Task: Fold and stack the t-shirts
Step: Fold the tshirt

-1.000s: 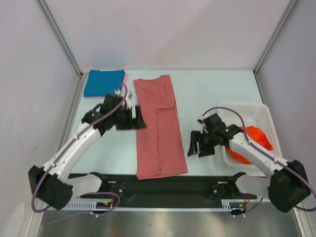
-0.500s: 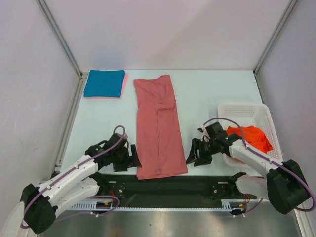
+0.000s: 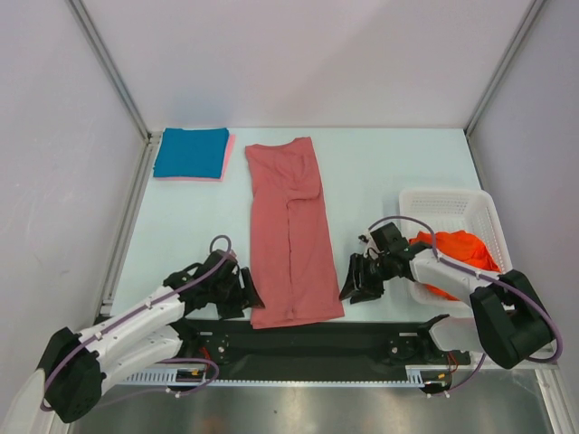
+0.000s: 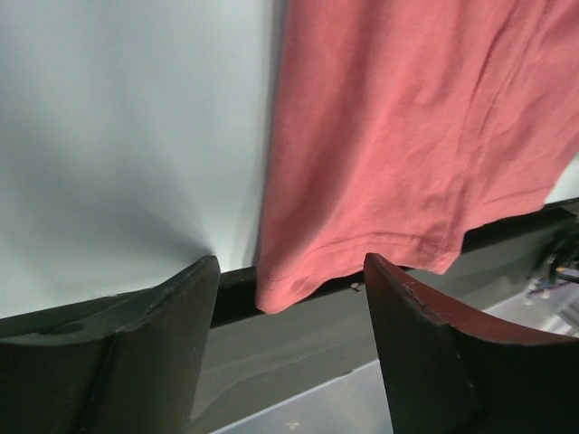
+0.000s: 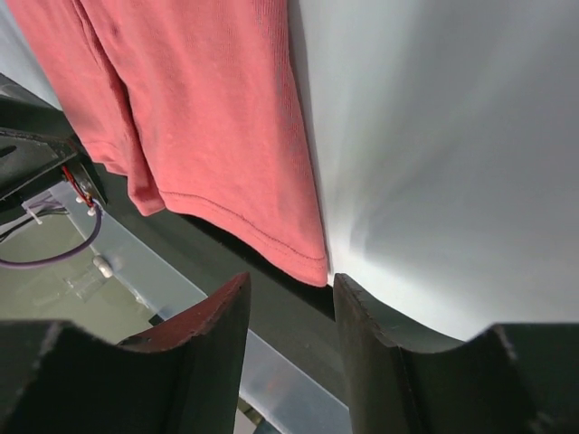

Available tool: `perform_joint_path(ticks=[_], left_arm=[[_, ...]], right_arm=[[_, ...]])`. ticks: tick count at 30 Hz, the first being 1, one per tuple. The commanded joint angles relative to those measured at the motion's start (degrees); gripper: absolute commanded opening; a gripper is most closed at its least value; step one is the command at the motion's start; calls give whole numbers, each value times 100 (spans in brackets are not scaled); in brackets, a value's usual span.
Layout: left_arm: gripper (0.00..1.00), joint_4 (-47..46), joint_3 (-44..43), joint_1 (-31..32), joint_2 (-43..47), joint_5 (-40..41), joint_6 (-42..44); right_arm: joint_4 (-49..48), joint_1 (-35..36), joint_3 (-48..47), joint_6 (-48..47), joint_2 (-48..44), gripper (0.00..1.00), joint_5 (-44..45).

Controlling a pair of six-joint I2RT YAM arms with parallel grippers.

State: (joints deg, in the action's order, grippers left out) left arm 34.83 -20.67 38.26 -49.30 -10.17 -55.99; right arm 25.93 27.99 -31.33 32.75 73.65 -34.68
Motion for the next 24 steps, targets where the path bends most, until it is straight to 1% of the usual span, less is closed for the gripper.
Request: perform_joint_path(ticks=[1, 4, 7, 12, 16, 20, 24], left_arm=[[71, -309, 256, 76, -194, -98, -158], [67, -126, 239, 173, -273, -90, -272], [66, 41, 247, 436, -186, -73, -492], [65, 322, 230, 594, -54, 7, -703], [65, 244, 230, 630, -141, 7, -686], [64, -10, 238, 648, -361, -64, -650], [62, -64, 203, 656, -414, -2, -633]], right_arm=[[-334, 75, 75, 108, 44, 47, 57], [-370, 136, 136, 100, 132, 46, 93], [-413, 154, 232, 117, 124, 45, 128], [-563, 321, 347, 284, 124, 45, 128], [-747, 409, 426, 390, 185, 46, 180], [-809, 462, 470, 416, 264, 46, 233], [-853, 462, 540, 425, 299, 46, 294]])
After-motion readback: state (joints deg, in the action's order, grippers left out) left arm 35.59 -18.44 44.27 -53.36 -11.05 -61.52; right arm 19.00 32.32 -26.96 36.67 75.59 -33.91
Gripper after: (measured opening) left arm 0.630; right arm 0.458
